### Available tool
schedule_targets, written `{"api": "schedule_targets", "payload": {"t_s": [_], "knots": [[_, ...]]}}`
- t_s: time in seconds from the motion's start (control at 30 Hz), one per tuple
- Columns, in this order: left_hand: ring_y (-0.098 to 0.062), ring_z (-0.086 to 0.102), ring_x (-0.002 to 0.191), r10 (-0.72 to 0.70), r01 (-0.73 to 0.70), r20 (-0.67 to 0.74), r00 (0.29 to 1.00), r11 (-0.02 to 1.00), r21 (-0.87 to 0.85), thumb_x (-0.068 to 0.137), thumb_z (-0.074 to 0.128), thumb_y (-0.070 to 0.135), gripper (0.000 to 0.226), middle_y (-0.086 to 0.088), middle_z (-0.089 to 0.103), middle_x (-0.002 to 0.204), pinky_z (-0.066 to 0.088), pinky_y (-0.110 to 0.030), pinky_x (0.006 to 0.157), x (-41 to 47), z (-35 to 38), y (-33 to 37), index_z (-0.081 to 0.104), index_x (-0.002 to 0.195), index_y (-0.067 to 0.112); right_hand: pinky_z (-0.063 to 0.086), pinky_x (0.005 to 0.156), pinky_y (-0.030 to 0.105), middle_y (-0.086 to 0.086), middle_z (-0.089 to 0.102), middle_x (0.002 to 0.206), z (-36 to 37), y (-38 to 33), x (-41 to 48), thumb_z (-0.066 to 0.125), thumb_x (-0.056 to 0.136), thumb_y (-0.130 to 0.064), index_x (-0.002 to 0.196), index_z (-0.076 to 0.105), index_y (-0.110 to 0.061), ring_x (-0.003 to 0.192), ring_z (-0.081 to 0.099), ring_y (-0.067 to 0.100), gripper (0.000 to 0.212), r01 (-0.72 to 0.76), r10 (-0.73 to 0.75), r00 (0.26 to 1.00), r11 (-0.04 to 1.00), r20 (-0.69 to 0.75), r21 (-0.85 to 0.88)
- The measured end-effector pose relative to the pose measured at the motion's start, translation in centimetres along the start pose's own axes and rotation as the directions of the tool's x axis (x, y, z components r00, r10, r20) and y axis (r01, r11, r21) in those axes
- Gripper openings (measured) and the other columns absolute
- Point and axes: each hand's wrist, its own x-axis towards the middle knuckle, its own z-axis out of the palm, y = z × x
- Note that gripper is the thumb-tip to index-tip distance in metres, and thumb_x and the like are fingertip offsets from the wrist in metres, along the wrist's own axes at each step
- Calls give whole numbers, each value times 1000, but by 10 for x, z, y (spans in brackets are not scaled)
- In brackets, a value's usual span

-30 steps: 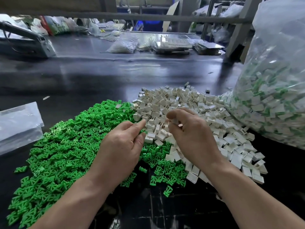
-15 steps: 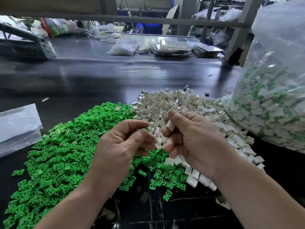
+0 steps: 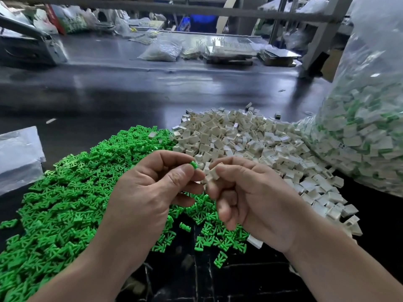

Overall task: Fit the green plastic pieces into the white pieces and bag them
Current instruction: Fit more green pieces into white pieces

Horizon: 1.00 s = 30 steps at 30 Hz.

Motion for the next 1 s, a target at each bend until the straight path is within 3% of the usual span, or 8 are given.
{"api": "schedule_targets", "payload": {"t_s": [0.1, 0.27, 0.33, 0.43, 0.5, 0.67, 0.87, 1.0], "knots": [[-25, 72, 78, 2, -2, 2, 1000, 1000, 8, 78, 67, 28, 14, -11, 75, 87, 56, -27, 59, -1, 1, 2, 73, 90, 22, 41, 33, 19, 10, 61, 64, 1, 1, 0, 62, 89, -12, 94, 72, -19, 35, 53, 14, 13, 18, -18, 1000, 999, 3, -35], [-22, 69, 68, 17, -16, -13, 1000, 995, 94, 78, 66, 28, 14, -10, 73, 78, 56, -25, 59, -3, 1, 2, 74, 90, 25, 52, 42, 27, 15, 64, 73, 5, -1, -1, 62, 86, -12, 90, 75, -14, 48, 64, 21, 13, 58, -59, 998, 996, 25, 62], [-20, 68, 65, 16, -14, -12, 1000, 993, 114, 78, 67, 29, 15, -10, 73, 76, 54, -23, 58, -3, 1, 3, 74, 90, 25, 55, 45, 29, 17, 66, 76, 5, 2, 0, 65, 88, -15, 95, 73, -13, 53, 67, 23, 11, 100, -100, 995, 995, -11, 11], [-18, 66, 64, 23, -22, 1, 1000, 991, 133, 78, 67, 31, 15, -8, 72, 74, 53, -20, 57, -3, 1, 3, 74, 90, 24, 58, 56, 33, 17, 72, 86, 5, 7, -1, 70, 88, -13, 111, 64, -10, 64, 71, 27, 24, 128, -135, 990, 983, -41, -130], [-16, 65, 63, 32, -33, 10, 999, 990, 139, 78, 66, 30, 16, -7, 72, 74, 52, -20, 57, -3, 1, 3, 74, 90, 23, 59, 60, 33, 18, 74, 89, 5, 7, -2, 75, 86, -14, 106, 67, -10, 67, 72, 27, 22, 124, -128, 992, 977, -14, -174], [-14, 64, 63, 57, -63, 39, 998, 985, 160, 80, 66, 27, 13, -5, 70, 72, 52, -20, 57, -5, 2, 4, 74, 89, 23, 57, 52, 29, 11, 71, 79, 6, 7, -3, 73, 84, -15, 90, 76, -16, 59, 69, 23, 7, 121, -129, 991, 968, -21, -219], [-11, 66, 64, 104, -108, 27, 994, 963, 246, 83, 68, 29, 10, -2, 72, 76, 51, -18, 58, -7, 3, 3, 74, 90, 26, 57, 60, 30, 13, 74, 86, 4, 8, -3, 64, 93, -15, 99, 75, -13, 68, 70, 24, 13, 164, -162, 986, 964, 26, -211], [-10, 66, 63, 140, -134, -4, 990, 956, 263, 84, 67, 31, 10, 0, 73, 75, 52, -17, 56, -8, 3, 4, 73, 91, 27, 57, 59, 31, 12, 72, 87, 3, 7, -3, 68, 90, -17, 100, 75, -12, 67, 71, 25, 13, 154, -154, 988, 967, 16, -202]]}}
